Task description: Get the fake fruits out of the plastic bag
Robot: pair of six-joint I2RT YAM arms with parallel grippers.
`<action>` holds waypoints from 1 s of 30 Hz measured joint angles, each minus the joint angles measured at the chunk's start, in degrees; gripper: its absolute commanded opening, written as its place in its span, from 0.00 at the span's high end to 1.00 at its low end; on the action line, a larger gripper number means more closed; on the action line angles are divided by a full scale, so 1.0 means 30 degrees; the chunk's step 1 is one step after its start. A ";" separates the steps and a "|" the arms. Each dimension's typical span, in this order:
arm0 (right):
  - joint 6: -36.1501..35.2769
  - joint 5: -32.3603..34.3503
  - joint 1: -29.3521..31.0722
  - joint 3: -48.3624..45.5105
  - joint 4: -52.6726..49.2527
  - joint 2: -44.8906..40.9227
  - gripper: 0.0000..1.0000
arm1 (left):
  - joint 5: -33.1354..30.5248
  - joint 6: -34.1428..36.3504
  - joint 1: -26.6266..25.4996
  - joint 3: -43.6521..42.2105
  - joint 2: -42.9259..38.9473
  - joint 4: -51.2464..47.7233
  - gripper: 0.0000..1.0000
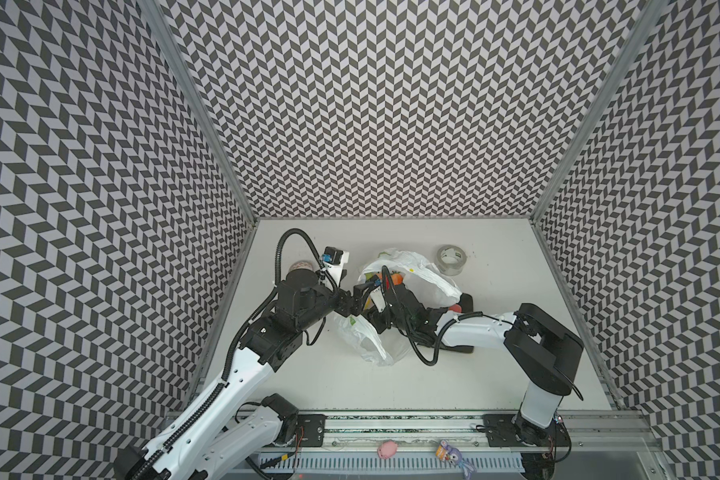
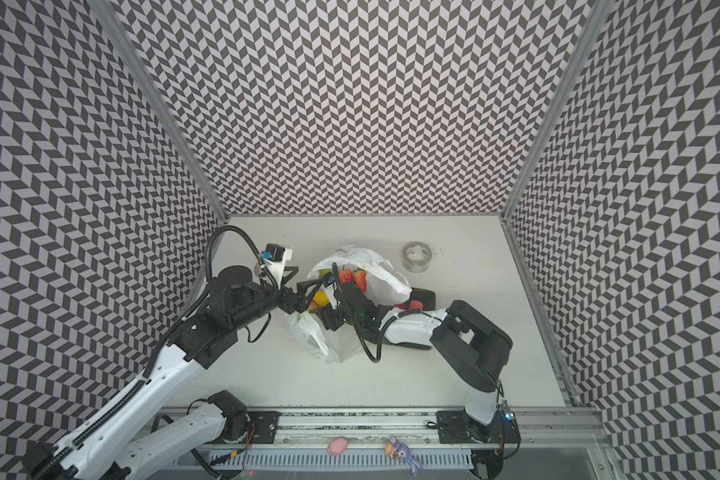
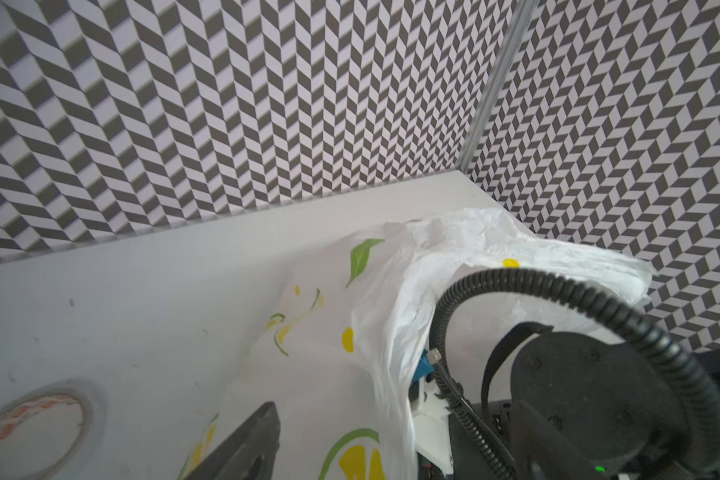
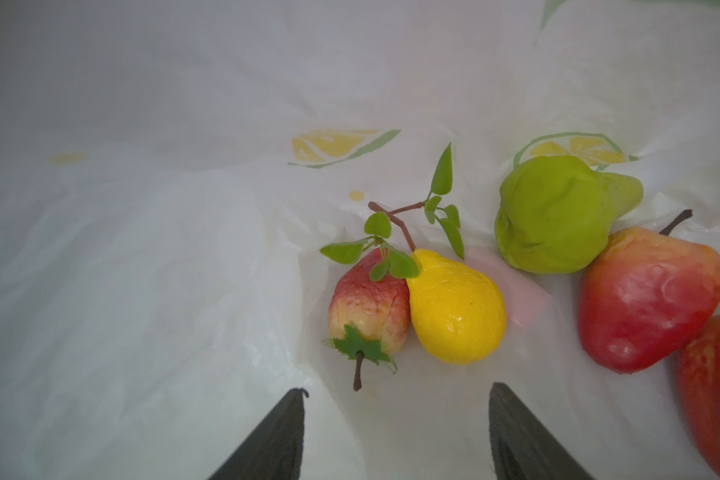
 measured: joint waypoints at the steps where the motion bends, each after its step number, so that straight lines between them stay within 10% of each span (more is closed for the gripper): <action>1: 0.0109 0.0036 0.0000 0.0000 0.0051 0.0087 0.31 | -0.0466 -0.0692 0.0182 0.0379 0.0036 -0.0255 0.11; 10: 0.1188 0.0277 -0.0138 -0.0109 0.0488 0.0226 0.30 | -0.2922 -0.9879 0.4459 0.2929 0.2222 -0.5952 0.08; 21: 0.1304 0.1078 -0.0262 -0.0452 0.0539 0.0226 0.30 | 0.0379 -1.7209 0.5923 0.0590 0.5974 -0.8510 0.08; 30: 0.0780 0.1785 -0.0255 -0.0525 0.0393 0.0226 0.32 | 0.2106 -1.8068 0.6288 -0.0729 0.8743 -0.6798 0.57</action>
